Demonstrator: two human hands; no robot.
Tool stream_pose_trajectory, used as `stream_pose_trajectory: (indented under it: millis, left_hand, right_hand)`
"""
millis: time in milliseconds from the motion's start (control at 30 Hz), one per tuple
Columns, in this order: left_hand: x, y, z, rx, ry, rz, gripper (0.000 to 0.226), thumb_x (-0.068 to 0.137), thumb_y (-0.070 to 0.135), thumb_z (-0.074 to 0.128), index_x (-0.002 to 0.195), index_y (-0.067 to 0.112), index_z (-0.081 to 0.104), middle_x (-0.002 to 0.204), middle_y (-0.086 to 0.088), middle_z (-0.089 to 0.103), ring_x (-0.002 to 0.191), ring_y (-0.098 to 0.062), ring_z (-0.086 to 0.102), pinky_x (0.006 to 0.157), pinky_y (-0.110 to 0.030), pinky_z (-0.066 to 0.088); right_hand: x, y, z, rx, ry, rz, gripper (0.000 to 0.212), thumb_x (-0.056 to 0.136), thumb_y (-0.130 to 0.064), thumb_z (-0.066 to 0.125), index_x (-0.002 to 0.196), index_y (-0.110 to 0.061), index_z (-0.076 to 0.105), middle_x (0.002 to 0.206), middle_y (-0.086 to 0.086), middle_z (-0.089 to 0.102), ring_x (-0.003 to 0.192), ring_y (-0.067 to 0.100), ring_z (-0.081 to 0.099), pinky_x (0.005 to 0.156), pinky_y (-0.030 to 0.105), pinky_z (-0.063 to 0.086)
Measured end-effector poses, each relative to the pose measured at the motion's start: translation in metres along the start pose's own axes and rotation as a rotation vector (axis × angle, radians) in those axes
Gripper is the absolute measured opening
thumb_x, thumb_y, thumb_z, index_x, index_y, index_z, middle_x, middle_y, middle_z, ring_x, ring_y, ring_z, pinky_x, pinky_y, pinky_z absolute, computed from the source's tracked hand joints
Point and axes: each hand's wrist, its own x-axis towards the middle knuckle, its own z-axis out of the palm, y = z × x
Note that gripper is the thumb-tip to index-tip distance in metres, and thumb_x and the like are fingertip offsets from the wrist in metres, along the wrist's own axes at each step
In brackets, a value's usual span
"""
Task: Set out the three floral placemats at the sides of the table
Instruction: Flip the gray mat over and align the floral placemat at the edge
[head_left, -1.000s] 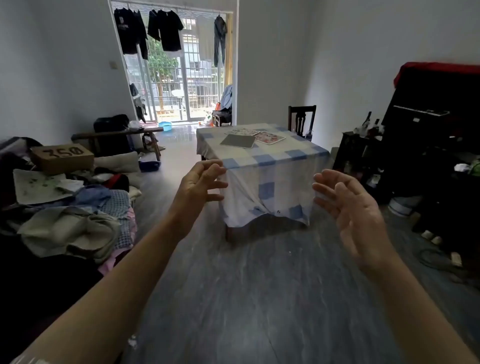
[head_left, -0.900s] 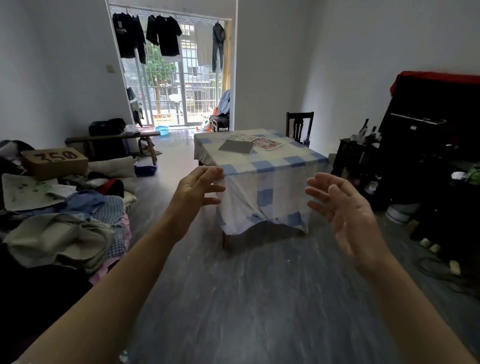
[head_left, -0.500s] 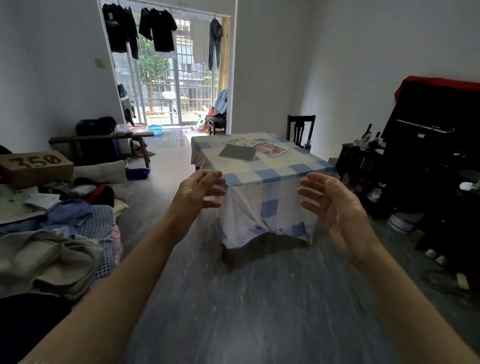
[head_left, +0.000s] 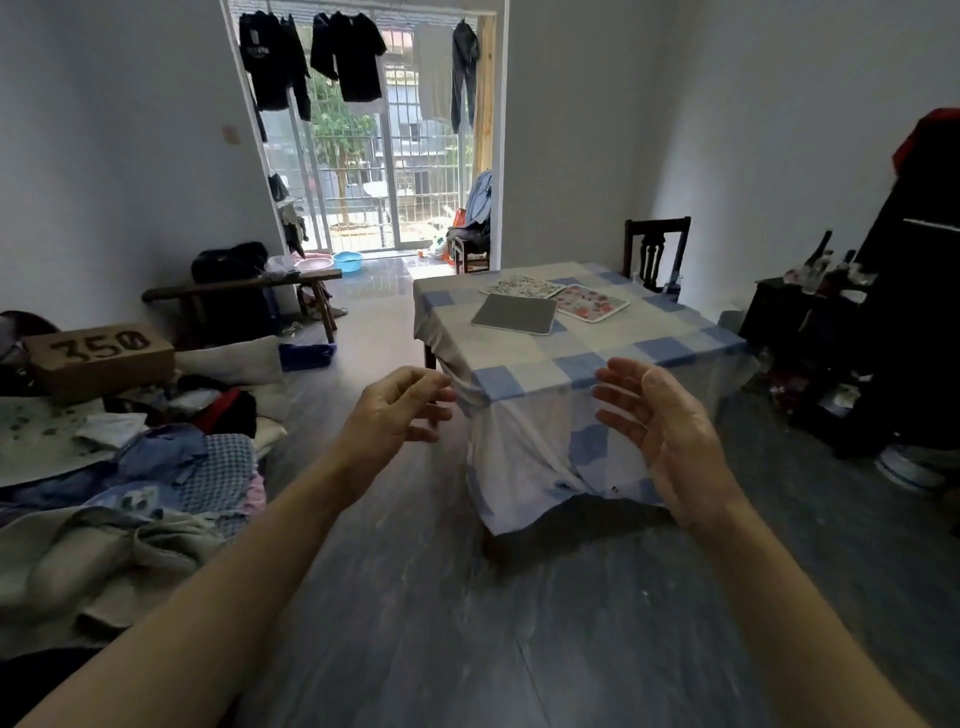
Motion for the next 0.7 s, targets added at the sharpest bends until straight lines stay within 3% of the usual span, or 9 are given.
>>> stream_pose_trajectory:
  millis: [300, 500, 700]
  left_hand:
    - [0.154, -0.003, -0.001, 0.042, 0.038, 0.063, 0.042, 0.092, 0.047, 0.049, 0.118, 0.015, 0.060, 0.113, -0.004, 0.069, 0.102, -0.020, 0.068, 0.083, -0.038, 0.058]
    - [0.229, -0.045, -0.020, 0.016, 0.041, 0.036, 0.027, 0.099, 0.030, 0.048, 0.117, 0.013, 0.060, 0.107, -0.002, 0.072, 0.099, -0.022, 0.069, 0.077, -0.034, 0.059]
    - [0.323, -0.096, -0.058, -0.039, 0.046, 0.021, 0.025, 0.100, 0.029, 0.049, 0.116, 0.015, 0.061, 0.105, -0.001, 0.072, 0.098, -0.019, 0.069, 0.076, -0.033, 0.060]
  right_hand:
    - [0.145, 0.057, -0.014, 0.068, 0.026, 0.069, 0.058, 0.081, -0.061, 0.055, 0.123, -0.021, 0.061, 0.123, 0.000, 0.067, 0.115, 0.019, 0.063, 0.100, 0.045, 0.049]
    - [0.223, 0.093, -0.007, 0.067, 0.054, 0.102, 0.057, 0.079, -0.060, 0.057, 0.121, -0.022, 0.062, 0.122, 0.000, 0.067, 0.115, 0.019, 0.062, 0.100, 0.046, 0.049]
    - [0.301, 0.147, 0.017, 0.064, 0.114, 0.124, 0.044, 0.087, -0.052, 0.055, 0.119, -0.023, 0.064, 0.121, 0.002, 0.067, 0.114, 0.021, 0.063, 0.099, 0.047, 0.049]
